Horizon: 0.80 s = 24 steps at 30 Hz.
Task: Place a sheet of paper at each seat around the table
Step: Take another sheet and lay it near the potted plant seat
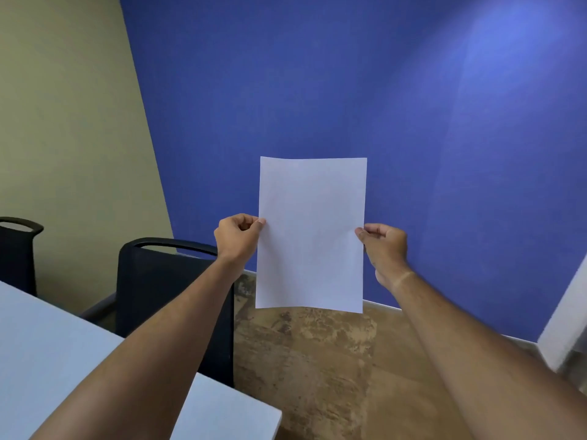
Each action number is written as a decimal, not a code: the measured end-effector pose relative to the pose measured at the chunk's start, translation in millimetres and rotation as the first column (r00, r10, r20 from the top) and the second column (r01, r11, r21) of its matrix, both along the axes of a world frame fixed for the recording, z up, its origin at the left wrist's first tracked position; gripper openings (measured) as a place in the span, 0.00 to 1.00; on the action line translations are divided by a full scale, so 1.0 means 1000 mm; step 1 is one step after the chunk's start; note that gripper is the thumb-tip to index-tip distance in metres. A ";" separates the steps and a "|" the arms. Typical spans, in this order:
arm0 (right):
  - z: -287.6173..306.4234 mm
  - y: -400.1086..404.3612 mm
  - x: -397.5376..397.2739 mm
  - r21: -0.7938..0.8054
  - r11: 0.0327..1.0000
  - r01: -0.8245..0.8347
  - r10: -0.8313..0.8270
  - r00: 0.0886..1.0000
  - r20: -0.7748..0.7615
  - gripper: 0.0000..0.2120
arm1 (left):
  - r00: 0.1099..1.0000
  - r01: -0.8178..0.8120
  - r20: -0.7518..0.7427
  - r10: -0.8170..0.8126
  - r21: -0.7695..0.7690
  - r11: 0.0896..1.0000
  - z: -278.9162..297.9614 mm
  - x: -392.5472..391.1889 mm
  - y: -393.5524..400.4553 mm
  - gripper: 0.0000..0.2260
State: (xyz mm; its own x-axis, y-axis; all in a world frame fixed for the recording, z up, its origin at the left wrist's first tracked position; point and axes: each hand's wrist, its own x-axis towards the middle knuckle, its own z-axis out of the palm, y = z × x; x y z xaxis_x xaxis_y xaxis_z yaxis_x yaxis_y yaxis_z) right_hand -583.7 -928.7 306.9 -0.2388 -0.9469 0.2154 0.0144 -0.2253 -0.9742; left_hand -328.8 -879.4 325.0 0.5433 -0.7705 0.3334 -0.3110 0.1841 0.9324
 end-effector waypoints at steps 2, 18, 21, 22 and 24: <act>0.000 -0.032 0.009 -0.001 1.000 -0.008 0.008 1.000 -0.001 0.07 | 1.000 -0.022 -0.003 0.022 0.001 1.000 0.002 0.007 -0.030 0.07; -0.008 -0.316 0.103 0.008 0.930 -0.368 0.368 0.930 0.011 0.03 | 0.945 -0.303 -0.112 0.306 0.045 0.952 -0.019 0.079 -0.240 0.05; -0.005 -0.356 0.130 0.016 0.895 -0.445 0.445 0.895 0.015 0.02 | 0.908 -0.399 -0.115 0.403 0.057 0.915 -0.016 0.095 -0.262 0.05; -0.005 -0.368 0.140 0.020 0.886 -0.463 0.463 0.886 0.014 0.03 | 0.895 -0.429 -0.106 0.433 0.061 0.901 -0.015 0.100 -0.268 0.05; -0.006 -0.391 0.161 0.027 0.865 -0.500 0.500 0.866 0.018 0.05 | 0.871 -0.478 -0.094 0.482 0.059 0.876 -0.013 0.114 -0.280 0.04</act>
